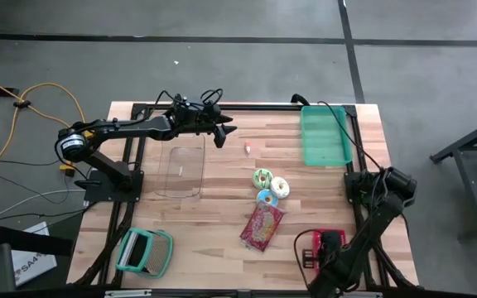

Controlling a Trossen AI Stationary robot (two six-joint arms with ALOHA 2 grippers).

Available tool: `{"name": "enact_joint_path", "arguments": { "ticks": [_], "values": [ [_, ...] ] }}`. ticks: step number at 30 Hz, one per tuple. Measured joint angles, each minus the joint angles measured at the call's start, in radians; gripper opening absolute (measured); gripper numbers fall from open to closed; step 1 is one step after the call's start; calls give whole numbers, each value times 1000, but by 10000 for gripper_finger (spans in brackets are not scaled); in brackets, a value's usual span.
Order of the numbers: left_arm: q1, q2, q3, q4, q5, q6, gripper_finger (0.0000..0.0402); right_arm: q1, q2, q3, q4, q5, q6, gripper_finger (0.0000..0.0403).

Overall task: Pick & Place Food Item
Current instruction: Put the dark red food coloring bottle into the red bin

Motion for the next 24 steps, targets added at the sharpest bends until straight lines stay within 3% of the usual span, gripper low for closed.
{"name": "enact_joint_path", "arguments": {
  "ticks": [11, 24],
  "values": [
    [0, 0, 0, 1, 0, 0, 195, 3, 15, -131, 199, 5, 3, 64],
    [0, 0, 0, 1, 0, 0, 195, 2, 15, -146, 224, 7, 4, 96]
  ]
}}
